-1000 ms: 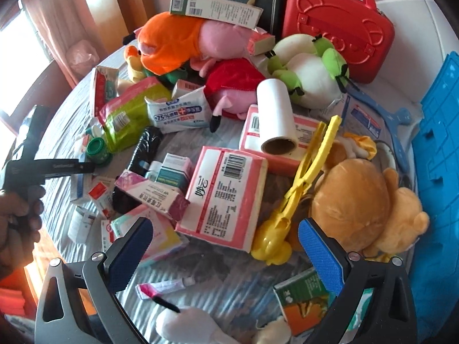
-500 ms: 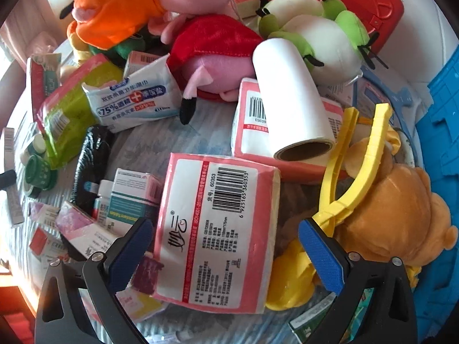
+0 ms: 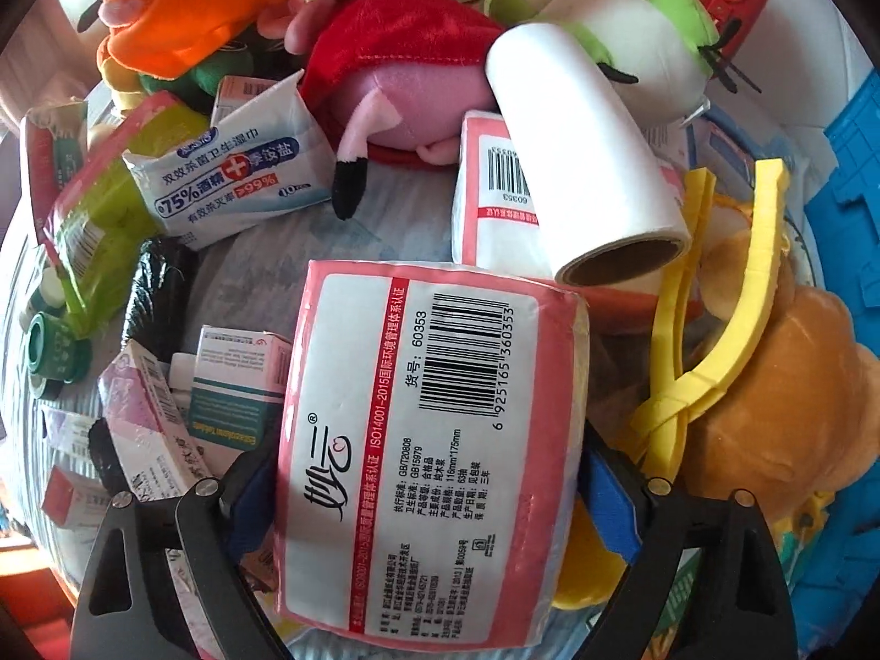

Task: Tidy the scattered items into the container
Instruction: 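Grasp the ointment box with the left tool while the right tool grasps the pink tissue pack, then carry both held items over the blue crate and open both tools to drop them, then withdraw both tools from the crate back over the cluttered table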

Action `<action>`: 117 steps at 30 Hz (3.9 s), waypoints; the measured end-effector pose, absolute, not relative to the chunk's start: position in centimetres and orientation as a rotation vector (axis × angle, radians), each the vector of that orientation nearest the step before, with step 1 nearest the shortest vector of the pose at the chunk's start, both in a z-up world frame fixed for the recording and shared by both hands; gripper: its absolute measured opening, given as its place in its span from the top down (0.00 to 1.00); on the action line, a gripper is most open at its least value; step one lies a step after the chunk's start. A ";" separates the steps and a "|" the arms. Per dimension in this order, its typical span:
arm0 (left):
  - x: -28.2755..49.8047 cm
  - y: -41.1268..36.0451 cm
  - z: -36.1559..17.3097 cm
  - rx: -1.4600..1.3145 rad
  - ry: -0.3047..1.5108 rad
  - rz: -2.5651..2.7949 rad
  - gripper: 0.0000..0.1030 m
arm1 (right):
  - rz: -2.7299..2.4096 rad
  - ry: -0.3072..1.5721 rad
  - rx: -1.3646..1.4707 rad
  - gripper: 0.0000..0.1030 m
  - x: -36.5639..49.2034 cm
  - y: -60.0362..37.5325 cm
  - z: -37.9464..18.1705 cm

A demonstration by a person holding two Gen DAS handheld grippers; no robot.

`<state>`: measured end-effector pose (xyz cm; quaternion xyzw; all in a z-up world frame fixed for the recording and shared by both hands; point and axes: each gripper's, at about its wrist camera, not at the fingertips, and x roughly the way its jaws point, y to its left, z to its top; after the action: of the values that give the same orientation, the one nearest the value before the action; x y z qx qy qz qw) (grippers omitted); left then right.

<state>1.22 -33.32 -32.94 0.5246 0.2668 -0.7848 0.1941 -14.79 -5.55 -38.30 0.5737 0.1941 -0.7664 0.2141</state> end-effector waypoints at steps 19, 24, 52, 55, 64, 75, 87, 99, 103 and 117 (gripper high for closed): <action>-0.4 -31.1 -22.6 1.338 0.621 -2.429 0.59 | -2.322 0.326 1.340 0.10 -11.8 -1.7 -23.9; -1.2 -29.3 -18.9 1.274 0.575 -2.519 0.59 | -2.368 0.280 1.260 0.10 -10.4 0.0 -19.3; -10.2 -7.5 -3.4 1.051 0.344 -2.838 0.59 | -2.523 0.031 0.884 0.10 -11.8 20.8 -4.4; -11.9 -3.7 -2.2 1.047 0.317 -2.886 0.59 | -2.563 -0.003 0.866 0.10 -12.7 24.7 -3.4; -16.6 8.1 0.5 1.066 0.231 -3.027 0.59 | -2.666 -0.061 0.828 0.10 -14.3 35.0 -1.5; -21.4 24.5 1.2 1.186 0.045 -3.208 0.59 | -2.754 -0.115 0.848 0.10 -15.4 44.5 -1.9; -24.5 35.4 1.1 1.280 -0.099 -3.301 0.59 | -2.846 -0.238 0.918 0.10 -16.1 53.2 -4.3; -26.4 37.1 2.0 1.284 -0.063 -3.260 0.00 | -2.883 -0.198 0.951 0.00 -17.5 55.4 -5.9; -26.0 35.5 1.5 1.275 -0.085 -3.242 0.00 | -2.869 -0.182 0.917 0.00 -17.5 54.8 -5.2; -21.4 24.3 -3.5 1.316 0.024 -3.064 0.00 | -2.724 -0.086 0.879 0.00 -15.9 48.3 -4.2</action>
<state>-21.35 24.26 -3.48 0.3929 0.0073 -0.9145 -0.0964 -15.89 48.32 -4.19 0.3041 -0.0298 -0.9420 0.1387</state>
